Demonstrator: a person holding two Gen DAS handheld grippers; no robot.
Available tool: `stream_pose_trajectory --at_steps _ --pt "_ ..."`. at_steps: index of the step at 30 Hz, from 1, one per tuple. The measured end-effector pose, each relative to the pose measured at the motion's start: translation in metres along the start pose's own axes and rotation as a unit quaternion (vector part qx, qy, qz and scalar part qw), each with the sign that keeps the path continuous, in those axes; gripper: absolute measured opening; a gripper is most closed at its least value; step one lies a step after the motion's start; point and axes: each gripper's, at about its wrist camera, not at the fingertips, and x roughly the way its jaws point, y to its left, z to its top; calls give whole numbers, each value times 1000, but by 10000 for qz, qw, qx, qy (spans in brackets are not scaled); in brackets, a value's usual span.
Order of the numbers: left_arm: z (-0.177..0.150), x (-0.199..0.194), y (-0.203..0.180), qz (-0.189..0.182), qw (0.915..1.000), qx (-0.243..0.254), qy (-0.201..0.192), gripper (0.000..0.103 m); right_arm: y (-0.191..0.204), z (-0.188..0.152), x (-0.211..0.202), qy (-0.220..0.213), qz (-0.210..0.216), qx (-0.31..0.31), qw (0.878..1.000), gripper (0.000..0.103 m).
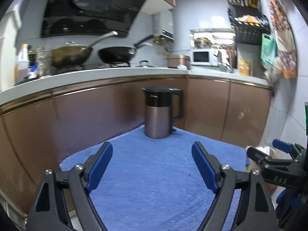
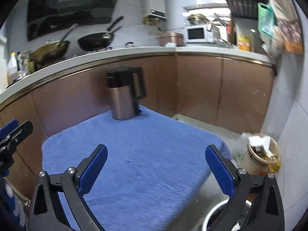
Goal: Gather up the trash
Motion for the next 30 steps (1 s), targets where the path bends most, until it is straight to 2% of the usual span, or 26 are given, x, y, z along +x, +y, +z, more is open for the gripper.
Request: stream_pose_trajectory --at_steps 5,12,22,30 --pt "-3 -18 19 590 9981 -147 -75 87 29 3 -9 -118 156 -228 9995 103" --pt "-9 -42 35 950 9949 -274 -175 87 48 -1 -27 -244 169 -409 9987 103" --pt "-9 -72 43 1133 9919 -299 -494 87 41 -4 -48 -412 -126 -270 9987 103" --pt "-7 -82 44 1116 9917 -339 -533 87 18 -3 -61 -511 -462 -41 9976 103"
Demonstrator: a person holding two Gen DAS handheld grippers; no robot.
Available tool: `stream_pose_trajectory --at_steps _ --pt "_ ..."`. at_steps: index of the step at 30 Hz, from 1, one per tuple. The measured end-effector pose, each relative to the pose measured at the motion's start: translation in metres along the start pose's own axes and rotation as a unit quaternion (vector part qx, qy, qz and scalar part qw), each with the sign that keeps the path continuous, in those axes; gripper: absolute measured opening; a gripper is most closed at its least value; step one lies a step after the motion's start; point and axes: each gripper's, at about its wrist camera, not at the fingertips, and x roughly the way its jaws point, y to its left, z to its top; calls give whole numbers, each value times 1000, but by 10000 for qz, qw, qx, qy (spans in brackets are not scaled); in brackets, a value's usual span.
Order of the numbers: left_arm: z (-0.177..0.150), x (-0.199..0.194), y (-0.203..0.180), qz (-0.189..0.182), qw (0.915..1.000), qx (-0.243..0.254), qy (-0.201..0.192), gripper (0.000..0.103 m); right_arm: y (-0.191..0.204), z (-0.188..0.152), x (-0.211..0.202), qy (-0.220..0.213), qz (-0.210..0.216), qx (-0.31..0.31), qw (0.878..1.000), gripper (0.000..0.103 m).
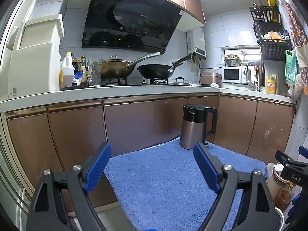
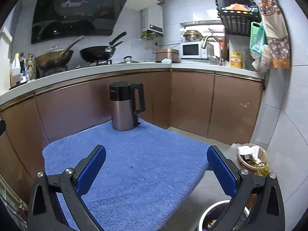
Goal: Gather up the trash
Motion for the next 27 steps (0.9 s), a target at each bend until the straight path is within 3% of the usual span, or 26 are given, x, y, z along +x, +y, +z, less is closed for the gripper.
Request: stream_pose_trajectory --at_steps 12,27 --pt "-2 -7 -5 -60 10000 11 16 87 -17 -2 -8 -60 -310 69 9995 103" --pt "-6 -15 -10 -83 10000 52 10 87 -20 -4 -7 -6 -336 118 9994 103"
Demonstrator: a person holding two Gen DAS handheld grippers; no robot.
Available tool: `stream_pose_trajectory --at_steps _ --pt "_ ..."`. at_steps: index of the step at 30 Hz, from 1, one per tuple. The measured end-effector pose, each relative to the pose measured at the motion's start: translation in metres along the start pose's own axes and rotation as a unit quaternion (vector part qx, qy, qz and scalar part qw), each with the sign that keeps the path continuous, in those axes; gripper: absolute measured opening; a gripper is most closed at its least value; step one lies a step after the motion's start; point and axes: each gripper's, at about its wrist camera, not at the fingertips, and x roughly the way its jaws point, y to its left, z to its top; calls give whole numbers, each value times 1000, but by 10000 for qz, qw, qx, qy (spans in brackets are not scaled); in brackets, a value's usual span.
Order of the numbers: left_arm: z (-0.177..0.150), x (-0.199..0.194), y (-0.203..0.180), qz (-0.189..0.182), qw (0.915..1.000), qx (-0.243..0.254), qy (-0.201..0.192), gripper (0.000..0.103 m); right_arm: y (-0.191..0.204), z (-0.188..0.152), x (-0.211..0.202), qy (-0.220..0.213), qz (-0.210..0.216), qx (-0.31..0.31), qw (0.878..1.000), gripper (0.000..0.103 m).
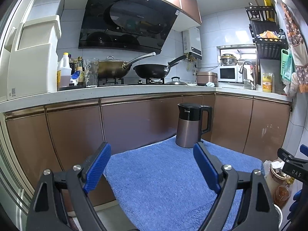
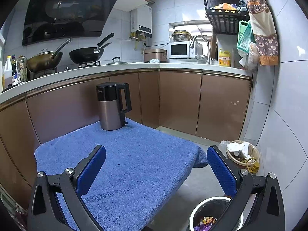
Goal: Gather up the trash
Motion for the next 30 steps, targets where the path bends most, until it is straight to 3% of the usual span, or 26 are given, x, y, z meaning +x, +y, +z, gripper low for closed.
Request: stream_pose_trajectory --at_steps 30 --pt "-5 -1 -4 83 9997 138 156 87 -3 -3 -3 58 -37 -34 10000 103"
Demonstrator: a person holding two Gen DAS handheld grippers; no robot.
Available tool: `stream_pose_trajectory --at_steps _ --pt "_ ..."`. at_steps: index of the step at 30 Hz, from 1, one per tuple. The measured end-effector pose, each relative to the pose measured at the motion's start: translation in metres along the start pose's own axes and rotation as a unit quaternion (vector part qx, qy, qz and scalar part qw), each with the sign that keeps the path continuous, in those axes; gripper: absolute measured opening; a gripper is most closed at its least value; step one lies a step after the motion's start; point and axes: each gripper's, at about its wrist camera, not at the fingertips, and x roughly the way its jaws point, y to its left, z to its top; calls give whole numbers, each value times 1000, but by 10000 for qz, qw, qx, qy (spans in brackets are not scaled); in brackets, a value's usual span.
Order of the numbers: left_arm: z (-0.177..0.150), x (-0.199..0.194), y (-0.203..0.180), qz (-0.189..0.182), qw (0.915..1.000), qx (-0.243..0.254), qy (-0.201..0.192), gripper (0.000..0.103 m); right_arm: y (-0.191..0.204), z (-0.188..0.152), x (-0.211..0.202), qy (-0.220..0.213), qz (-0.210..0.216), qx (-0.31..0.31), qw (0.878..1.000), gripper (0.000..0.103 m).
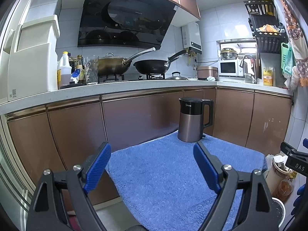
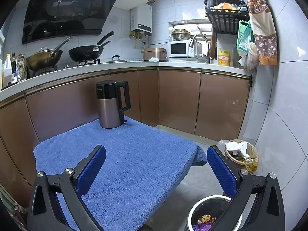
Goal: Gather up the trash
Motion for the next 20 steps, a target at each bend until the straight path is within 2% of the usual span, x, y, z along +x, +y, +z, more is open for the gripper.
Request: stream_pose_trajectory --at_steps 20 --pt "-1 0 -1 -9 10000 4 47 87 -4 -1 3 66 2 -7 10000 103"
